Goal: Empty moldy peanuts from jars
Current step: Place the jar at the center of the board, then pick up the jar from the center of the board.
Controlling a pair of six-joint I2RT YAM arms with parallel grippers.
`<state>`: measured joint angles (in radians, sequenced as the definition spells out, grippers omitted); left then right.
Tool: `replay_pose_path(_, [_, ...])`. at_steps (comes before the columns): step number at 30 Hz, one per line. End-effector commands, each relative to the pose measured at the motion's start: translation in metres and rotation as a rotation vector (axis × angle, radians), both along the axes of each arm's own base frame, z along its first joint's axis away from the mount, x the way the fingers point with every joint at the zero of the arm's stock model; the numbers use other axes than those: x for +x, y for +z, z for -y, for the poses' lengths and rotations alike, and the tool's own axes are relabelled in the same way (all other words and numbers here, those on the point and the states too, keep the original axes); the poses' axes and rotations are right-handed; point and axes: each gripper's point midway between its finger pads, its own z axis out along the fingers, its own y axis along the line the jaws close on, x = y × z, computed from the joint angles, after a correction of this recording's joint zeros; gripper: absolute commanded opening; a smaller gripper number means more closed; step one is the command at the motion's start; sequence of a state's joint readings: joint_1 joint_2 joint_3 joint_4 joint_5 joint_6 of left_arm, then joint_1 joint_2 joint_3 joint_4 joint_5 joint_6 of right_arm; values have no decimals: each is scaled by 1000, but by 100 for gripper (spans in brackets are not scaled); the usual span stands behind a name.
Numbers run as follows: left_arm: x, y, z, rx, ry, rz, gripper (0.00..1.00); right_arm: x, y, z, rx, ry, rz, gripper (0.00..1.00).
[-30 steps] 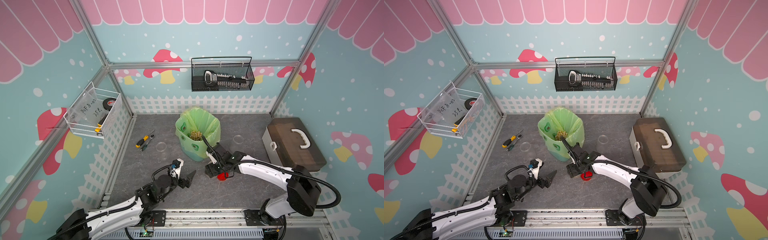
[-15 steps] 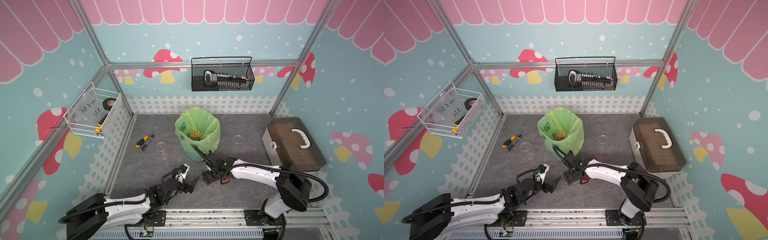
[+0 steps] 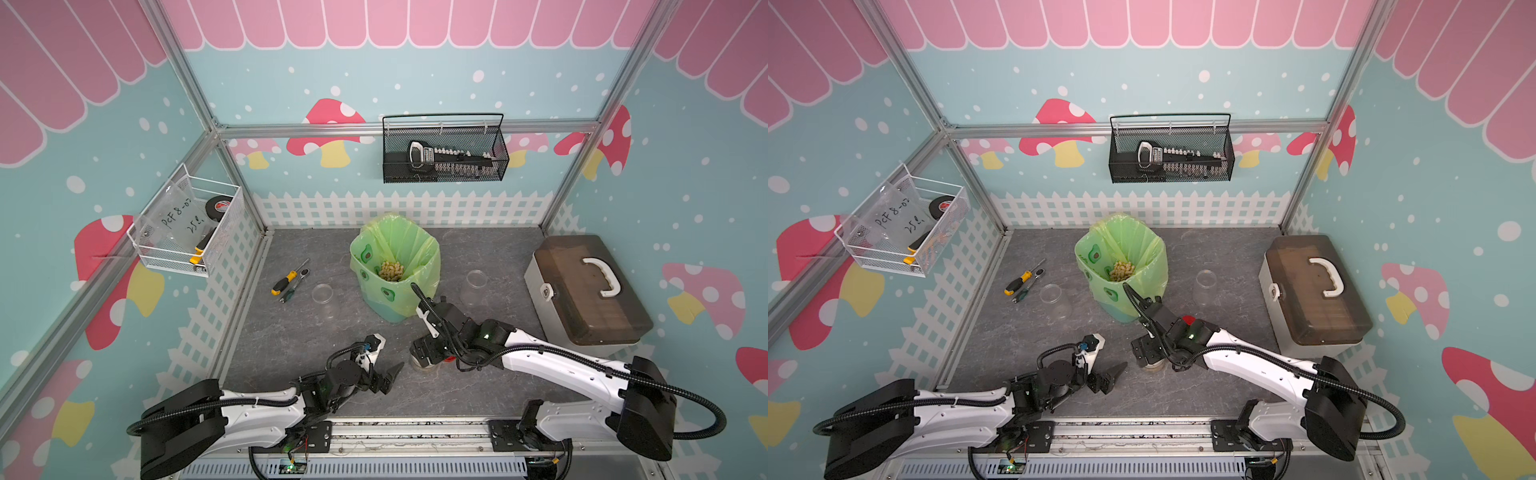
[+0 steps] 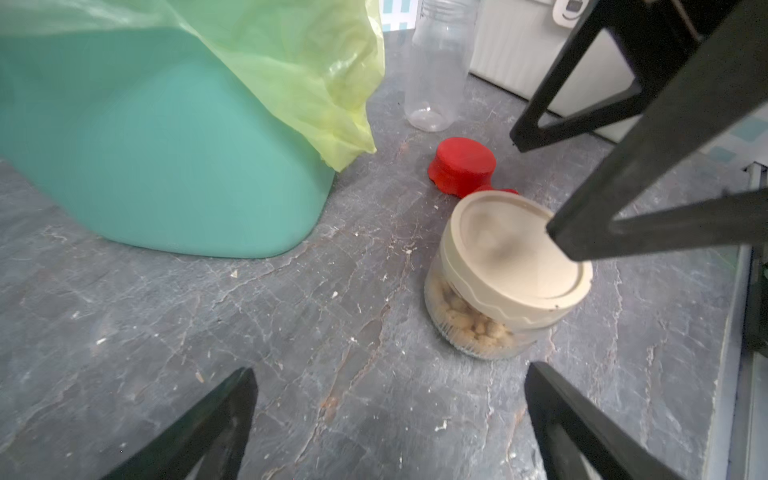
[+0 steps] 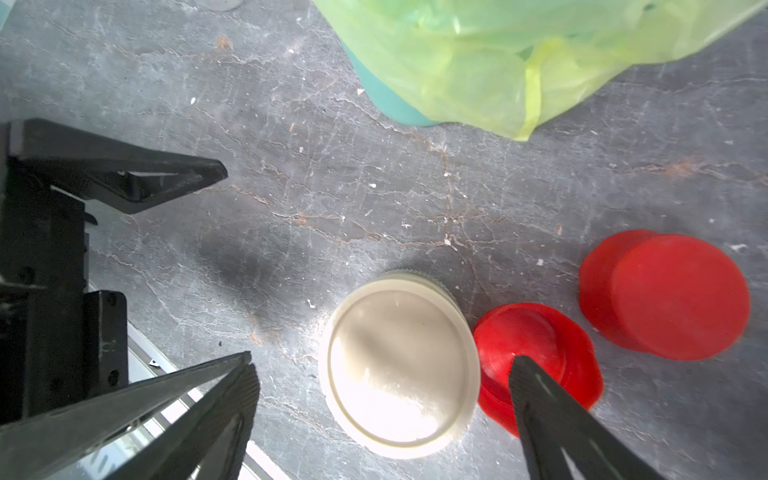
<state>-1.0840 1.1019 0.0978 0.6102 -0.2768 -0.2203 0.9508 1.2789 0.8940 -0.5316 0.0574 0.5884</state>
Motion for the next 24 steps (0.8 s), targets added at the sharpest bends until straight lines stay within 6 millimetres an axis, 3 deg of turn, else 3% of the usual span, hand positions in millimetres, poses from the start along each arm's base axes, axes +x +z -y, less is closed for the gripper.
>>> replay_pose_path(1, [-3,4,11,-34,-11,8,99,-2,-11,12,-89,-23,-28,93])
replay_pose_path(10, [-9,-11,36,-36,-61,13,99,1,-21,4,-131,-9,-56,92])
replay_pose_path(16, [-10,-17,42,-43,-74,13,99,2,-24,-4,-111,-6,-73,90])
replay_pose_path(24, [-12,-11,53,-56,-107,18,99,0,-31,-7,-133,1,-83,90])
